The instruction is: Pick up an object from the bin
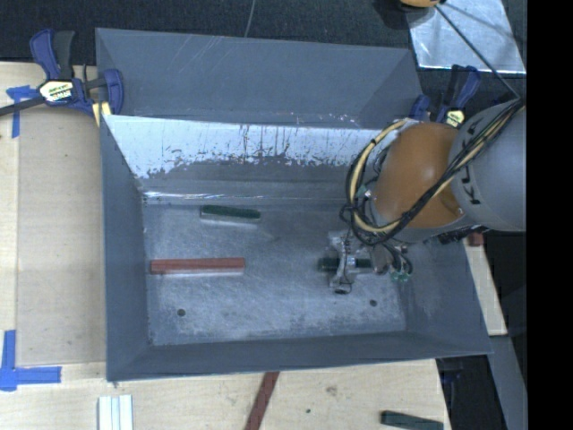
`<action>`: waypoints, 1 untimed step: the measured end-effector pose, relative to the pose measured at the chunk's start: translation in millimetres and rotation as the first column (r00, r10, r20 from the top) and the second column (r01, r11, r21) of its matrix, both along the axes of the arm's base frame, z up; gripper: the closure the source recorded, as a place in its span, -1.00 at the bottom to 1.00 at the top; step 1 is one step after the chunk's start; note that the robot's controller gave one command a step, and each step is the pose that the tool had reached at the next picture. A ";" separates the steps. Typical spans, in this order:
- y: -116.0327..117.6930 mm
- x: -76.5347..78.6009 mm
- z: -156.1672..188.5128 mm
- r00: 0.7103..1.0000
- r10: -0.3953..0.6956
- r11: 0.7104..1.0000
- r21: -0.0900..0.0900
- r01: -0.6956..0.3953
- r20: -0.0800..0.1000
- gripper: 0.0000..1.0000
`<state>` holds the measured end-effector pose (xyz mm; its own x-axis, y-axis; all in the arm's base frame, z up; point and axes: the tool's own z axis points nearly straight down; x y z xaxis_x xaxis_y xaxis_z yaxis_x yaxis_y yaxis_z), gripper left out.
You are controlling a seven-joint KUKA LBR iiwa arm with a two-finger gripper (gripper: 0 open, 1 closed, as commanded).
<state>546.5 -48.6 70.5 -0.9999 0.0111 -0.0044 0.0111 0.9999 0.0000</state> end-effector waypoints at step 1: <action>0.0 0.0 0.0 1.000 0.000 1.000 0.000 0.000 0.000 1.00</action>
Offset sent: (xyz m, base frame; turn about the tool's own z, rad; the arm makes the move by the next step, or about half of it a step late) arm -0.0247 0.0035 0.1927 -0.0290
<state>546.5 -48.6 70.5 -0.9999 0.0108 -0.0044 0.0108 0.9999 -0.0001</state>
